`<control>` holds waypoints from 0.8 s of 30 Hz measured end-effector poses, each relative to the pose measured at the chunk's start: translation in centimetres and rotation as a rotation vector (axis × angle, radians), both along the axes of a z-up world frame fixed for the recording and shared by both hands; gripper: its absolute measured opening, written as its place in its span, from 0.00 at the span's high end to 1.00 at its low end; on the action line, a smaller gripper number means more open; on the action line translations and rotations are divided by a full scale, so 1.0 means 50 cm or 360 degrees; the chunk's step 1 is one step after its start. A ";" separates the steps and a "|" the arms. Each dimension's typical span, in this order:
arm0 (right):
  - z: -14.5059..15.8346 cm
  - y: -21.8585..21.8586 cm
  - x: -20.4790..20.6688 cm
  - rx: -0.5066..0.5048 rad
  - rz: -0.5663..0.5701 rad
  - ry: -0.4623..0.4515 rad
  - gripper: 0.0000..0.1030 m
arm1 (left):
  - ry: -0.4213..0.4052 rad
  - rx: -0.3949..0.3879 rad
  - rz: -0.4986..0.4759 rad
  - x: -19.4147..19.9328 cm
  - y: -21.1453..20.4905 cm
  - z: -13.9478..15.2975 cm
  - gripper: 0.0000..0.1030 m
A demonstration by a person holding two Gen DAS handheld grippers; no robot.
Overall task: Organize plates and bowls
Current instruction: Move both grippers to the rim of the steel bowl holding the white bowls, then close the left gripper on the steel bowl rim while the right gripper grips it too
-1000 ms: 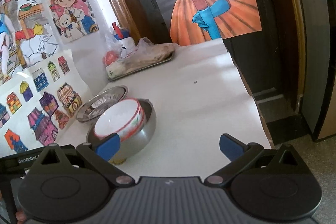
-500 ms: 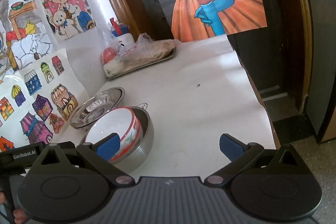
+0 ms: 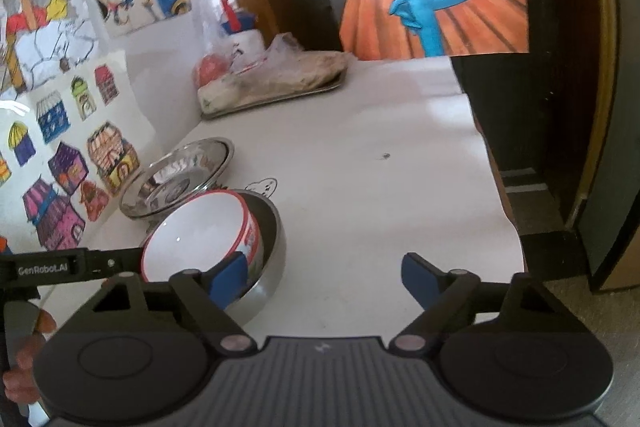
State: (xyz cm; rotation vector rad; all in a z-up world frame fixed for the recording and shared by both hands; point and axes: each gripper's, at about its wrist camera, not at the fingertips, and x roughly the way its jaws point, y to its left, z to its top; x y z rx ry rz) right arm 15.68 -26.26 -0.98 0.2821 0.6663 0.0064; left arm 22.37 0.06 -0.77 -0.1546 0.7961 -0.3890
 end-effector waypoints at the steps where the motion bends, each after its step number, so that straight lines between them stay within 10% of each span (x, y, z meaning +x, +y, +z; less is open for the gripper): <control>1: 0.002 0.001 0.004 -0.0012 0.0016 0.0013 0.20 | 0.0014 -0.0006 -0.0005 0.002 -0.001 0.000 0.24; 24: 0.001 -0.009 0.023 0.0146 0.0049 0.0059 0.45 | 0.0069 -0.0123 -0.0004 0.007 -0.012 -0.001 0.56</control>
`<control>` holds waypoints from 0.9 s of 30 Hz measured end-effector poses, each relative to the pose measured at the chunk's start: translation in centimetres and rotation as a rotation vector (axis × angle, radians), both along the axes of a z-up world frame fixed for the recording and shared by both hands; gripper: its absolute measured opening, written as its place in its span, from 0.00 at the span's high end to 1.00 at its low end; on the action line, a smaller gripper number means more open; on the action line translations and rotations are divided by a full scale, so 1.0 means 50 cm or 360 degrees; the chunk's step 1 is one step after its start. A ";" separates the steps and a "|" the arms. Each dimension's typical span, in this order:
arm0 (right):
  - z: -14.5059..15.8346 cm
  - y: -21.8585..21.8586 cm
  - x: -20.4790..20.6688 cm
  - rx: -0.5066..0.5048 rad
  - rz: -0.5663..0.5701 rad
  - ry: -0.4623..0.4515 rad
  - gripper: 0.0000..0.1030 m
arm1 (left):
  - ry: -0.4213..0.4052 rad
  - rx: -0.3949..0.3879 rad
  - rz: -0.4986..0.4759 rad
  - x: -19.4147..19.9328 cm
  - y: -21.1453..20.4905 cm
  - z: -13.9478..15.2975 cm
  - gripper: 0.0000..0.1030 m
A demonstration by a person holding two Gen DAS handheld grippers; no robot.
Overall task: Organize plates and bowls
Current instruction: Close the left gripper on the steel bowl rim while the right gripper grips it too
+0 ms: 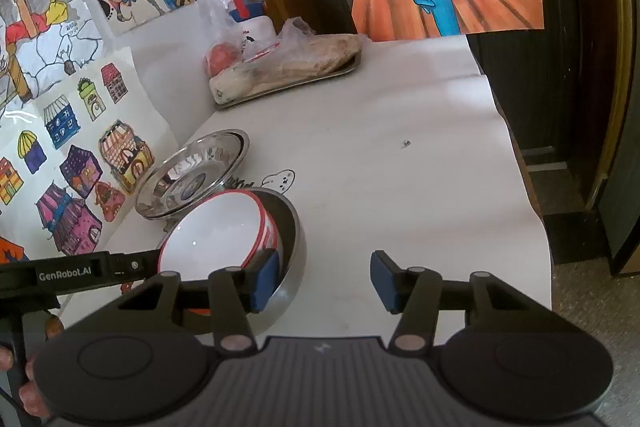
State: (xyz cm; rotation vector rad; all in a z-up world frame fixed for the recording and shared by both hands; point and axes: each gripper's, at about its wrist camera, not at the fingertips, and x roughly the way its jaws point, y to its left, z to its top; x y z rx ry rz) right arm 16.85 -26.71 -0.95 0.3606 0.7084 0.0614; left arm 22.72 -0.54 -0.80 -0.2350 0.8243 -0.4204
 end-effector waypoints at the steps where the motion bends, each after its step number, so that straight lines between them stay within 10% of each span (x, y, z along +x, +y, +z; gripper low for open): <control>1: -0.001 -0.001 -0.001 0.0008 0.0000 -0.0003 0.45 | -0.0003 0.0000 0.0000 0.000 0.000 0.000 0.57; 10: -0.008 -0.007 -0.010 0.0175 -0.0007 -0.0042 0.72 | 0.0000 -0.0077 -0.0049 0.002 -0.004 0.001 0.83; 27: 0.023 -0.003 0.042 0.0258 -0.0001 0.0274 0.83 | 0.0042 0.0119 -0.0070 0.011 -0.048 0.019 0.90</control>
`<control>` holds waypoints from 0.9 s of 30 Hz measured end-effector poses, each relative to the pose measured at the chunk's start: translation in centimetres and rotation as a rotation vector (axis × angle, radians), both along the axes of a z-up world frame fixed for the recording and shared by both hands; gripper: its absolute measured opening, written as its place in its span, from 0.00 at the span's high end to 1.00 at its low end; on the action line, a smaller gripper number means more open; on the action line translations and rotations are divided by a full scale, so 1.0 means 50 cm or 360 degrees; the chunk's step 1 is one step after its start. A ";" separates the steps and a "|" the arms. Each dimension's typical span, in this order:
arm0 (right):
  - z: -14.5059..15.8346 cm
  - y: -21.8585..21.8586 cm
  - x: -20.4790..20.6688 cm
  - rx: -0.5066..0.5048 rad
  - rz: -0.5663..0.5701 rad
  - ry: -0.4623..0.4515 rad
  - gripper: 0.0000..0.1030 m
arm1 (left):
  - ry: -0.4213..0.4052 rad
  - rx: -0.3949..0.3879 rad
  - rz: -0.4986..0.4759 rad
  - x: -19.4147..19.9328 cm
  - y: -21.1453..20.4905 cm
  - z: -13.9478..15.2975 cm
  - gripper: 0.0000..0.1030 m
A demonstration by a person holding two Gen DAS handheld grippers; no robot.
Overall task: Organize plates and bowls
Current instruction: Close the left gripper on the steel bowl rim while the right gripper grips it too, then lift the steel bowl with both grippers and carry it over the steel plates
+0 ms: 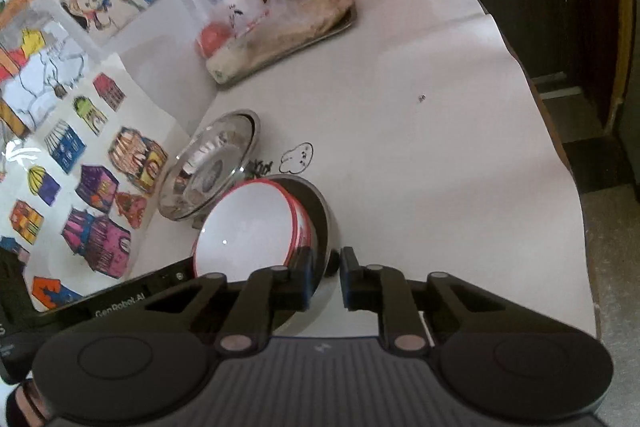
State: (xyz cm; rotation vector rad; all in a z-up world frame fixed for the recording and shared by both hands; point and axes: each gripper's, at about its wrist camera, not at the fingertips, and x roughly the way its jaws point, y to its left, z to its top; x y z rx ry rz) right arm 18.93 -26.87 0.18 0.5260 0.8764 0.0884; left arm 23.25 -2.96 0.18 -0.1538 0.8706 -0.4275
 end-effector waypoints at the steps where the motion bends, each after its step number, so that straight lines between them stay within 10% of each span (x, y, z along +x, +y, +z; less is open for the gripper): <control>1: 0.001 0.004 0.000 -0.0021 -0.0005 0.0015 0.84 | -0.0004 0.0033 0.0002 -0.001 -0.005 0.002 0.90; 27: 0.004 0.022 -0.010 0.0028 0.0030 0.0035 0.87 | 0.0038 0.0027 0.0188 -0.038 0.020 0.010 0.92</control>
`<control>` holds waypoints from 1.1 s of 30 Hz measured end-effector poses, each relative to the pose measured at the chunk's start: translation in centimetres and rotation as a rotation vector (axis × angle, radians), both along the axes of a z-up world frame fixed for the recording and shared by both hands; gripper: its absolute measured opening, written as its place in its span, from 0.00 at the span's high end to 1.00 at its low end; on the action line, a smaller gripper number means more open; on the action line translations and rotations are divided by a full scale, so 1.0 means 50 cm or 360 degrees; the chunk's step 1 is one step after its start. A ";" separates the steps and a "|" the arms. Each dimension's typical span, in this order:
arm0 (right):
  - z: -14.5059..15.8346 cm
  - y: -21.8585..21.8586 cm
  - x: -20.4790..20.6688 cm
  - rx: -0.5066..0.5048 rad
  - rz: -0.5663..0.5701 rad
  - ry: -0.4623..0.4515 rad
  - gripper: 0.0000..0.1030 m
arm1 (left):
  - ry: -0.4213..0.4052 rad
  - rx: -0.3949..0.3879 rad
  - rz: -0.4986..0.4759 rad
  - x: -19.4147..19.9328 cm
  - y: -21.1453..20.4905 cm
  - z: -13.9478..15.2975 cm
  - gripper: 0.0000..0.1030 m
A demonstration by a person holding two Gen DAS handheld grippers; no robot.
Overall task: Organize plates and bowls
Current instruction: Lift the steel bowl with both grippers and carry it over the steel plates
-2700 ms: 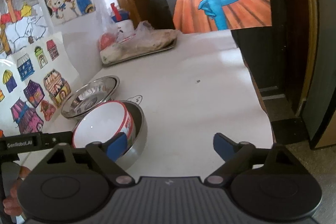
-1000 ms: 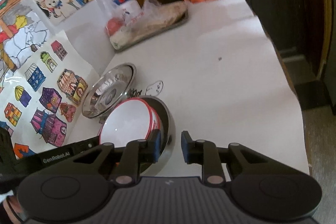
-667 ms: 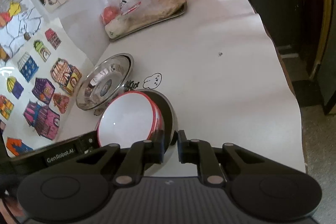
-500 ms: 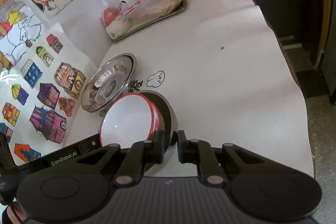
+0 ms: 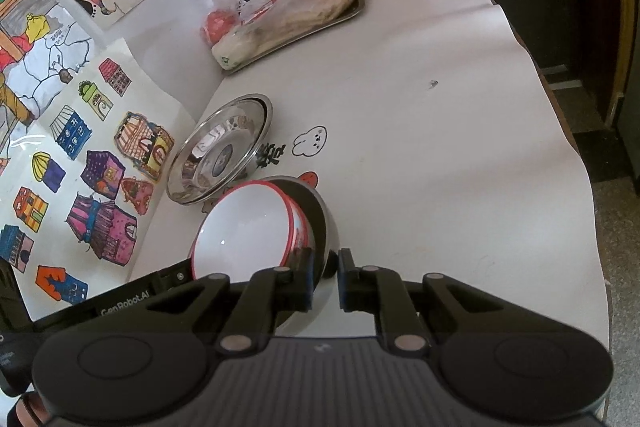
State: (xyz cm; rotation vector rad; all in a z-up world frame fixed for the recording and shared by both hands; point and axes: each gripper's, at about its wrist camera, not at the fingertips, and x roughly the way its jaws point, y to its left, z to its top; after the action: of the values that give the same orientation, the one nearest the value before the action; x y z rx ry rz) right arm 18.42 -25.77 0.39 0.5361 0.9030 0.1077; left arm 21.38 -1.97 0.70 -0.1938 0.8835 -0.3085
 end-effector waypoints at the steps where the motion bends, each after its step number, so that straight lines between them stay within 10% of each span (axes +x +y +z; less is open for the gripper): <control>1: 0.000 0.000 0.000 0.0004 0.0001 -0.0003 0.87 | -0.0005 0.0004 0.0002 -0.001 0.000 0.001 0.92; 33: 0.039 0.030 0.047 0.0059 0.0083 -0.0117 0.87 | -0.0095 -0.0066 0.0132 0.019 0.054 0.038 0.92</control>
State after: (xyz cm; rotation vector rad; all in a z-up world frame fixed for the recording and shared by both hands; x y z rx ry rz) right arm 20.78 -24.25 2.34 0.5399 0.8449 0.1905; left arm 22.33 0.75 2.62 -0.2576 0.8082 -0.2543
